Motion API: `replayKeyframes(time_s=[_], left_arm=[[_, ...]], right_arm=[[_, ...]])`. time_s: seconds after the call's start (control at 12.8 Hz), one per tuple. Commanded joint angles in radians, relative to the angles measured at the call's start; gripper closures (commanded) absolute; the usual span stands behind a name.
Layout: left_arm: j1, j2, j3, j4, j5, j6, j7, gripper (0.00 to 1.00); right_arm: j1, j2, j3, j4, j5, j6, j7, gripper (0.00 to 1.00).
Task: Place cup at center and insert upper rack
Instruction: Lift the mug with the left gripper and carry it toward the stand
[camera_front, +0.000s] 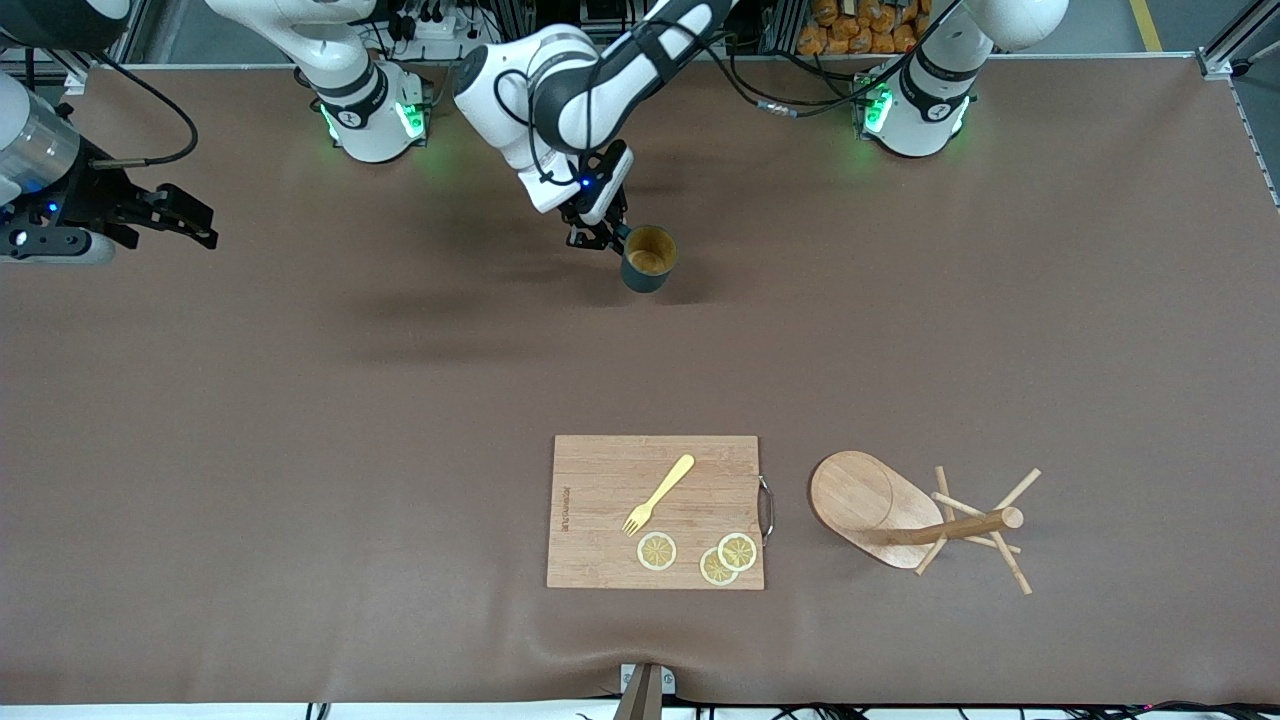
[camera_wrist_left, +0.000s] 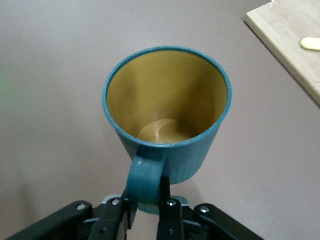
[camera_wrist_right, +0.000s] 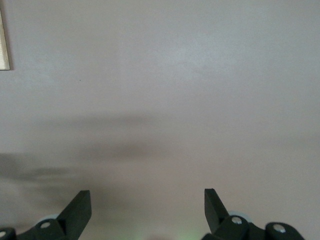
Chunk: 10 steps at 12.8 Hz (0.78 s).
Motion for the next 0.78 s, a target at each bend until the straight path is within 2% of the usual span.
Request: replayKeyframes(time_s=[0.0,0.24,0.71], left_arm=[[0.05,-0.086,-0.001,-0.021,-0.065,0.027,0.048,1.0],[0.106,-0.137,-0.002,-0.023,-0.105,0.057,0.058,1.0],[0.255,-0.224,-0.002,-0.024,-0.266,0.122,0.167,1.0]], right_arm=[[0.007,0.002,-0.001,-0.008,-0.014,0.015,0.003,0.0],[0.007,0.002,-0.001,-0.008,-0.014,0.022,0.003,0.0],[0.014,0.003,0.0,-0.011,-0.015,0.035,0.003,0.0]])
